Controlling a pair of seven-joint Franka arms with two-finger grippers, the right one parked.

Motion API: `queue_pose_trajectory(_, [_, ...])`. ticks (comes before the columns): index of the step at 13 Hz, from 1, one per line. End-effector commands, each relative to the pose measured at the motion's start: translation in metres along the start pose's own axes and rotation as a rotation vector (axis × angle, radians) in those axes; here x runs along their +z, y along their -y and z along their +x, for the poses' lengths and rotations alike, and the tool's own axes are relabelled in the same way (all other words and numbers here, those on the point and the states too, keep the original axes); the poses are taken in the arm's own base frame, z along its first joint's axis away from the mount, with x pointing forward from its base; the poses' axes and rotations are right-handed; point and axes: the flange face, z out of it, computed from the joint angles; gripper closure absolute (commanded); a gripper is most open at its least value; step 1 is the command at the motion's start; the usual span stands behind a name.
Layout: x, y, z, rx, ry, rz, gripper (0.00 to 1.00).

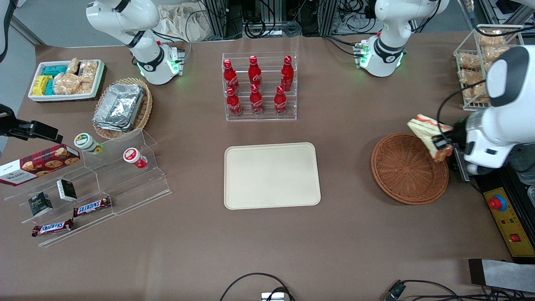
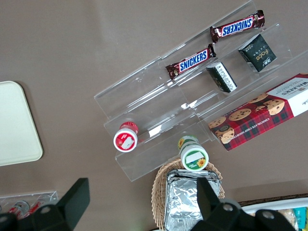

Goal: Place sandwich from basket to tray
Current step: 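Lift the sandwich and carry it with the left gripper over the beige tray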

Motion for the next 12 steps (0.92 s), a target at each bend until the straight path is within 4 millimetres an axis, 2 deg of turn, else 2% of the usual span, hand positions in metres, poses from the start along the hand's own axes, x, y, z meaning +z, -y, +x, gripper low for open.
queue_pose_trajectory(1, [0.002, -0.084, -0.026, 0.106, 0.012, 0.0, 1.0])
queue_pose_trajectory(4, [0.039, -0.177, -0.056, 0.253, 0.039, 0.025, 1.0])
queue_pose_trajectory(6, [0.076, -0.224, -0.068, 0.319, 0.056, 0.026, 1.0])
queue_pose_trajectory(9, [0.137, -0.278, -0.065, 0.329, 0.04, -0.024, 1.0])
queue_pose_trajectory(10, [0.151, -0.292, -0.06, 0.287, 0.011, -0.062, 1.0])
queue_pose_trajectory(11, [0.154, -0.301, -0.058, 0.265, -0.039, -0.09, 1.0])
queue_pose_trajectory(12, [0.169, -0.308, -0.054, 0.262, -0.057, -0.093, 1.0])
